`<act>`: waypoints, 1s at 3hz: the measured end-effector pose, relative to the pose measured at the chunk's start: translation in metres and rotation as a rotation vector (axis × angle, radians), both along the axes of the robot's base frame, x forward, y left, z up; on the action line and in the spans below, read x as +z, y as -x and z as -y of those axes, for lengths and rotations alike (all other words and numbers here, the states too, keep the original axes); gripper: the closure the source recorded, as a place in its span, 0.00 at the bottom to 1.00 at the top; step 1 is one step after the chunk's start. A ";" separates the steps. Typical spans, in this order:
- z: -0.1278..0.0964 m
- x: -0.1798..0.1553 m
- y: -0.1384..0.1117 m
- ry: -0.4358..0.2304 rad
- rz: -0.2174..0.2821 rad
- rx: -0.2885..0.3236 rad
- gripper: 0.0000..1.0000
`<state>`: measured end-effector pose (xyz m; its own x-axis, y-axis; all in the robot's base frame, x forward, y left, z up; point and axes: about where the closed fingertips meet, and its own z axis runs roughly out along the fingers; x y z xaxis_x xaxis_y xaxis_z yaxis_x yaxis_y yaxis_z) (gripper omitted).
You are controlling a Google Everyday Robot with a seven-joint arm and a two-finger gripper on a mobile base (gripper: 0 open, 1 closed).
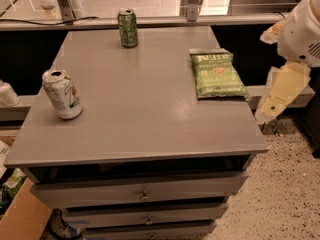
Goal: Move green jalapeno chip bag near 7up can
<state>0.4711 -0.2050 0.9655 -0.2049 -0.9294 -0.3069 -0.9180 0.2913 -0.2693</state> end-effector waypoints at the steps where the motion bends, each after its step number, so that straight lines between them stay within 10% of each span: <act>1: -0.004 -0.020 -0.041 -0.042 0.045 -0.016 0.00; 3: 0.011 -0.060 -0.124 -0.110 0.059 -0.112 0.00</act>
Offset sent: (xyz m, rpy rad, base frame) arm 0.1506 -0.0184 -0.0767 0.0897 -0.0970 -0.1221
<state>0.5949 -0.2160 0.9059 -0.2845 -0.8620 -0.4196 -0.8616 0.4218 -0.2823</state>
